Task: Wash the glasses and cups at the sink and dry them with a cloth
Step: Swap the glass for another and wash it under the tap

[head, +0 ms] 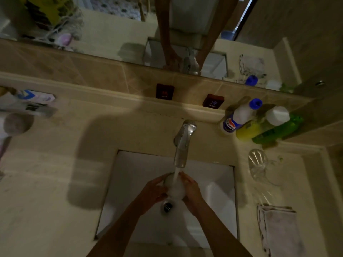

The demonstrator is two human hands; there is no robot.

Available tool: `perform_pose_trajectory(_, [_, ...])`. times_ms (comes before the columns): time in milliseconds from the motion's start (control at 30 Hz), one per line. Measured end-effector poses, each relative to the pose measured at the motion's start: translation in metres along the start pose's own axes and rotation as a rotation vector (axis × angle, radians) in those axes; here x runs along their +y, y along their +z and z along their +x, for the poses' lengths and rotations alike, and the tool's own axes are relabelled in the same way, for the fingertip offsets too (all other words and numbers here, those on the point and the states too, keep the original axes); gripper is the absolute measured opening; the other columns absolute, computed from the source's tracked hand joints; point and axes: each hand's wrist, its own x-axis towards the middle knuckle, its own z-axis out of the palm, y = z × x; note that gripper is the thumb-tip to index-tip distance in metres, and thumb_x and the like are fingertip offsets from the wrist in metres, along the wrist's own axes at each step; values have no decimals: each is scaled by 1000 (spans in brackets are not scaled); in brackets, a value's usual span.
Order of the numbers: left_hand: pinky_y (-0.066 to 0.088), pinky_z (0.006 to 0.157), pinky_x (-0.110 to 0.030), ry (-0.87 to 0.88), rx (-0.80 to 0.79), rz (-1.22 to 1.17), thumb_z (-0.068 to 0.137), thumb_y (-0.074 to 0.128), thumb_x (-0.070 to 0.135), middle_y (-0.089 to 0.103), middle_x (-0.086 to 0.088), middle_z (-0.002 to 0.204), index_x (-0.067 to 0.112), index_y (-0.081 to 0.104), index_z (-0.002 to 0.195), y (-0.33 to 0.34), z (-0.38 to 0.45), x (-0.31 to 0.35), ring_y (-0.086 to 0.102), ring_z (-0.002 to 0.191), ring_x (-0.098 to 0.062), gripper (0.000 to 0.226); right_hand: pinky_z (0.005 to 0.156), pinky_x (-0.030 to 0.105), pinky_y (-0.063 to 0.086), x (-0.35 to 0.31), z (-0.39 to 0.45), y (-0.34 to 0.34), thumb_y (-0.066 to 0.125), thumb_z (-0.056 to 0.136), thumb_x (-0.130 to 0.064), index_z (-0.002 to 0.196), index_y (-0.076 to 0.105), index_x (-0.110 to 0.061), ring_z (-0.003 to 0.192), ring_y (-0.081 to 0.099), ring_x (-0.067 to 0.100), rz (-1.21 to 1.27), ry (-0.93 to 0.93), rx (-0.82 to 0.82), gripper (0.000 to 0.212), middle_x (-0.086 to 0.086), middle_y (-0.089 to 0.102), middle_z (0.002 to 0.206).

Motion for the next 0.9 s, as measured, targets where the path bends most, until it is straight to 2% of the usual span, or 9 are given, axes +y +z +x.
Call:
perform_pose_trajectory(100, [58, 96, -41, 21, 30, -38, 78, 74, 32, 72, -8, 125, 28, 60, 134, 2, -2, -2, 69, 115, -28, 58, 89, 54, 54, -1, -5, 7, 56, 96, -28, 96, 75, -20, 96, 70, 31, -28, -10, 9, 20, 11, 75, 103])
perform_pose_trajectory(167, [58, 93, -40, 18, 19, -35, 75, 74, 35, 71, -9, 128, 26, 62, 132, 2, -6, -4, 69, 116, -27, 59, 86, 51, 57, 2, -5, 1, 56, 98, -28, 99, 73, -21, 95, 70, 27, -52, -12, -17, 19, 6, 75, 102])
perform_pose_trajectory(267, [56, 99, -45, 31, -5, -41, 86, 70, 22, 69, -8, 131, 22, 60, 137, -1, -4, -8, 66, 120, -27, 52, 88, 51, 58, 3, -2, -5, 59, 96, -31, 107, 73, -20, 99, 70, 29, -84, -41, -13, 21, 7, 74, 109])
perform_pose_trajectory(333, [52, 105, -50, 51, 30, -58, 89, 66, 16, 68, -11, 131, 17, 58, 140, 2, -2, -10, 65, 121, -29, 51, 93, 50, 55, 2, 0, 3, 61, 94, -34, 103, 75, -17, 101, 69, 30, -81, -71, 28, 24, 11, 73, 111])
perform_pose_trajectory(467, [49, 106, -55, 63, 72, -67, 71, 73, 31, 66, -21, 130, 6, 59, 134, 1, -6, -13, 65, 121, -34, 70, 91, 48, 57, 2, -5, 7, 57, 96, -38, 105, 74, -20, 101, 70, 25, -110, -67, 10, 25, 6, 74, 108])
perform_pose_trajectory(533, [53, 103, -51, 54, 51, -38, 80, 71, 25, 66, -18, 132, 10, 60, 135, -4, -6, -10, 65, 121, -33, 58, 85, 48, 59, 2, -5, 0, 58, 96, -40, 108, 74, -19, 98, 72, 26, -103, -49, -31, 29, 5, 75, 106])
perform_pose_trajectory(633, [58, 93, -40, 46, 70, -23, 99, 58, 11, 69, -11, 130, 16, 59, 139, 1, -3, -8, 67, 119, -29, 40, 81, 40, 60, 1, 1, 9, 60, 95, -36, 102, 75, -16, 98, 71, 28, -76, -67, 43, 26, 8, 75, 104])
perform_pose_trajectory(733, [56, 98, -44, 27, 55, -40, 94, 64, 16, 68, -16, 130, 9, 56, 140, 4, -7, -10, 66, 119, -33, 48, 89, 45, 57, 4, -1, 14, 60, 96, -32, 90, 73, -18, 100, 68, 29, -69, -58, 87, 20, 7, 73, 99])
perform_pose_trajectory(900, [57, 97, -46, 11, 37, -40, 100, 57, 11, 68, -12, 132, 17, 58, 137, -2, -7, -9, 66, 120, -30, 38, 85, 49, 59, 14, 0, 1, 57, 97, -38, 106, 73, -16, 99, 70, 30, -84, -95, 23, 29, 11, 74, 107])
